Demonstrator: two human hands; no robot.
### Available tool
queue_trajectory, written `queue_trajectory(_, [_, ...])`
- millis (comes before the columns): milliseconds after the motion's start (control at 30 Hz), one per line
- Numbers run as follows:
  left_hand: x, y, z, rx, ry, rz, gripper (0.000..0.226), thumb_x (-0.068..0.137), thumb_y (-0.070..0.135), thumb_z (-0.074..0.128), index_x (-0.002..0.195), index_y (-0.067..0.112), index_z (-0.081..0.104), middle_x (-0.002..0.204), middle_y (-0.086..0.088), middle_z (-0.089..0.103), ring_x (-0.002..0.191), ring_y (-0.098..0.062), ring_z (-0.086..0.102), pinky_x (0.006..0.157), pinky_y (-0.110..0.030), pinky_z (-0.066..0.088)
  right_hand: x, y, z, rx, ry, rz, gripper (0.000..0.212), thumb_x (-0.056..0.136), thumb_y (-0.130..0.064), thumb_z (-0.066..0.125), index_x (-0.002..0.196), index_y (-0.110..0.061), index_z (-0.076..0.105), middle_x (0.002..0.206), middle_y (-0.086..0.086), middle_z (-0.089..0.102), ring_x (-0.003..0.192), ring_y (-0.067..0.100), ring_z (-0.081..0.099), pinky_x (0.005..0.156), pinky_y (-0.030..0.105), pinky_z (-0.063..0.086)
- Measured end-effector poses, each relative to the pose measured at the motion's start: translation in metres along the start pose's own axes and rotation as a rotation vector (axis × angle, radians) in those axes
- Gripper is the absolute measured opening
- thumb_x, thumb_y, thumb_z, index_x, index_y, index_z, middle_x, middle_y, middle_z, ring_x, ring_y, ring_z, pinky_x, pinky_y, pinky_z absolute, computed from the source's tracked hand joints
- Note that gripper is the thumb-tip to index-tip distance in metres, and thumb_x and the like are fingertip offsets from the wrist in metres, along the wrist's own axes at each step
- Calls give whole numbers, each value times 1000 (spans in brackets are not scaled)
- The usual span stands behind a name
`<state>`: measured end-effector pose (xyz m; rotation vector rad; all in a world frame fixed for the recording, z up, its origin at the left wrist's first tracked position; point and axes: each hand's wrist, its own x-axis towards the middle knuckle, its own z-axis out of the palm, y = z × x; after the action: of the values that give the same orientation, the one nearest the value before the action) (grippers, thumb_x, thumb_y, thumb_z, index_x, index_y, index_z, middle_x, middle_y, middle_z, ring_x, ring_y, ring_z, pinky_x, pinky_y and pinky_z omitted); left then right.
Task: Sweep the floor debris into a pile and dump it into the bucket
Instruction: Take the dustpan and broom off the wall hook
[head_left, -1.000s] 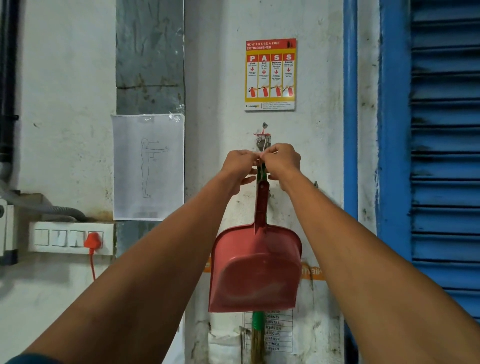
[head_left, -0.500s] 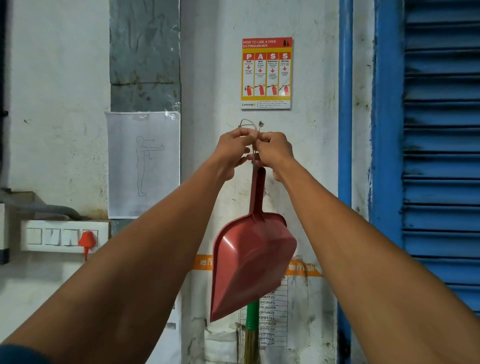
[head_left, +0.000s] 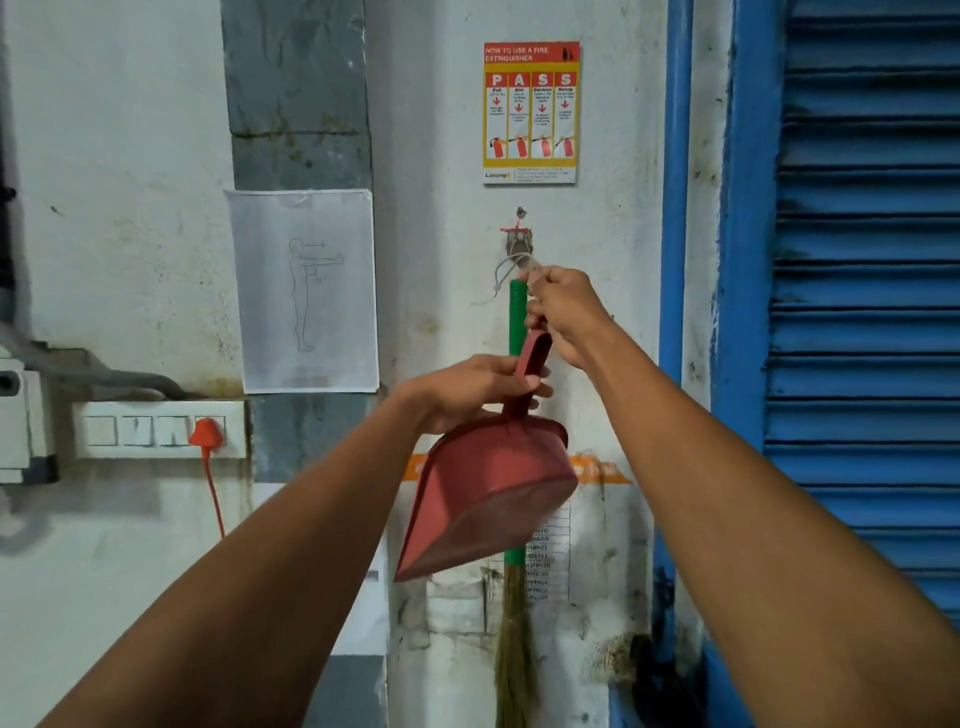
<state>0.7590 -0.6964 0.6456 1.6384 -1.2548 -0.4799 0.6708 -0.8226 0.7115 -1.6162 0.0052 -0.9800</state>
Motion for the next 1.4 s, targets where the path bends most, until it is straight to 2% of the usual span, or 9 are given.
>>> queue_trajectory(133, [-13,1,14,-31,-79,17,34,105,22,60,137,12,61,126,-4,71,119,-24,65,114,-46,43,-24,-12,-16,143,17,20,22,108,-5,45,97,-8,64,87,6,56,55,10,40,59,29,42])
queue_trajectory(400, [-42,29,51,80,-94,125,35,97,21,73,129,7,67,102,-13,70,95,-28,70,95,-44,58,-78,-35,-89,388,-19,101,48,107,-53,46,73,-18,51,58,-3,25,50,12,27,58,26,45])
queue_trajectory(600, [-63,62,68,458,64,187,35,93,38,77,122,18,73,95,-9,73,88,-24,72,95,-45,58,-124,-36,-136,-173,149,234,51,106,-58,46,81,-15,56,46,-7,30,43,11,30,59,31,42])
queue_trajectory(833, [-88,100,125,967,179,295,43,95,36,73,135,21,66,99,7,66,90,-17,61,83,-27,40,-192,-30,-147,-340,-49,498,71,105,-66,28,92,-7,65,65,-1,39,47,11,25,49,26,35])
queue_trajectory(933, [-100,103,142,1069,152,280,37,95,36,73,130,24,67,100,4,69,89,-20,62,82,-36,48,-215,-25,-153,-311,-142,629,66,109,-56,29,96,-5,69,78,5,57,55,12,36,59,30,43])
queue_trajectory(1033, [-113,100,148,1135,131,246,32,95,38,73,125,26,67,95,6,68,87,-20,63,83,-39,52,-229,-26,-160,-469,-142,693,69,108,-58,29,109,-5,74,108,12,70,87,22,60,75,39,54])
queue_trajectory(1200, [-130,90,146,1110,115,181,36,95,35,74,128,23,67,83,17,58,82,-16,58,77,-29,39,-223,-28,-168,-932,8,535,71,105,-61,22,117,-5,65,132,19,63,92,28,51,86,41,49])
queue_trajectory(1300, [-139,84,145,1112,104,168,37,96,34,74,131,23,67,95,10,65,90,-20,63,80,-31,42,-232,-39,-166,-705,-59,641,85,102,-71,21,100,-1,69,103,17,74,76,26,64,70,36,57])
queue_trajectory(1400, [-144,79,143,1145,98,170,40,96,33,74,134,25,66,100,8,65,92,-18,59,85,-35,48,-247,-49,-156,-465,-346,849,109,96,-83,10,112,7,70,99,21,78,73,25,75,64,32,60])
